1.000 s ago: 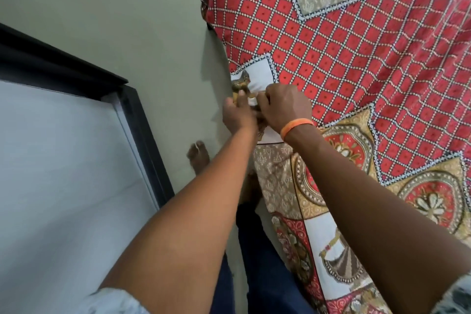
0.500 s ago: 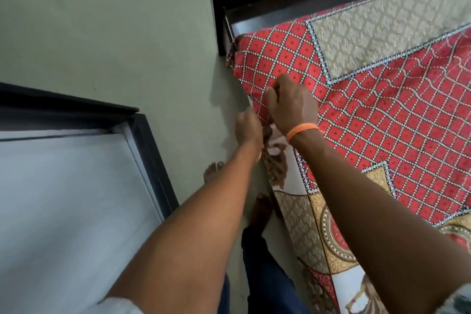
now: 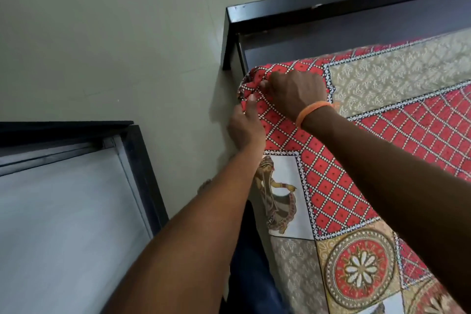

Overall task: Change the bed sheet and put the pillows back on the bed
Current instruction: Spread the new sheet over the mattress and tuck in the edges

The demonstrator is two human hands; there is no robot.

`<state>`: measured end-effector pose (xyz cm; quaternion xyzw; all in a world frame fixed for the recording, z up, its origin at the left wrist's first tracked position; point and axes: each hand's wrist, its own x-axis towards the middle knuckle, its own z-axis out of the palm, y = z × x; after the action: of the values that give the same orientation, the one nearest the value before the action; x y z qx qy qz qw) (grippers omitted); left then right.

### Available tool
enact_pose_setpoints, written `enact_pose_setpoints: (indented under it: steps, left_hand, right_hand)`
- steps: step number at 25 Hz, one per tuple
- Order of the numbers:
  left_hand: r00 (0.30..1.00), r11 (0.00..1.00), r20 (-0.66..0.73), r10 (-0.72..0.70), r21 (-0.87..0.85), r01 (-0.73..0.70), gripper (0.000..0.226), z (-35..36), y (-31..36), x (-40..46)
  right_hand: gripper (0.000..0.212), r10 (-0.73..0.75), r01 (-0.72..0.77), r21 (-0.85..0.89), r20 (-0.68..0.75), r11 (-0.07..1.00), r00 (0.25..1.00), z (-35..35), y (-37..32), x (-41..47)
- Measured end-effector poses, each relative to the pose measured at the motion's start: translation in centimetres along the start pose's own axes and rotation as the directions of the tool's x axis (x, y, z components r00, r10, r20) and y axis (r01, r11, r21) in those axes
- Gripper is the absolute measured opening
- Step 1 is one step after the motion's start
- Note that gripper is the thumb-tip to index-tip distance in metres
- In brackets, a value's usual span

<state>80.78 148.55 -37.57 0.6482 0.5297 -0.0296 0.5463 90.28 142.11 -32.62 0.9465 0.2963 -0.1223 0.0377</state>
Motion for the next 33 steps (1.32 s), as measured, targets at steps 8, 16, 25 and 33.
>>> enact_pose_setpoints:
  steps: [8, 16, 25, 33]
  left_hand:
    - [0.982, 0.986, -0.081, -0.169, -0.011, 0.168, 0.057, 2.6, 0.0, 0.6]
    - [0.982, 0.962, -0.031, -0.184, -0.213, 0.173, 0.046, 3.3, 1.2, 0.8]
    - [0.974, 0.972, -0.011, -0.224, 0.063, 0.225, 0.051, 4.5, 0.6, 6.4]
    - [0.963, 0.957, 0.002, -0.271, -0.105, 0.269, 0.034, 4.1, 1.6, 5.9]
  right_hand:
    - [0.028, 0.004, -0.015, 0.119, 0.095, 0.993, 0.995, -0.3, -1.9, 7.5]
    - [0.037, -0.212, 0.035, 0.295, 0.594, 0.955, 0.776, -0.1, 0.7, 10.0]
    - [0.027, 0.022, -0.077, 0.083, 0.52, 0.994, 0.854, 5.1, -1.3, 12.5]
    - [0.036, -0.128, 0.069, 0.109, 0.752, 0.992, 0.647, 4.9, -0.5, 14.8]
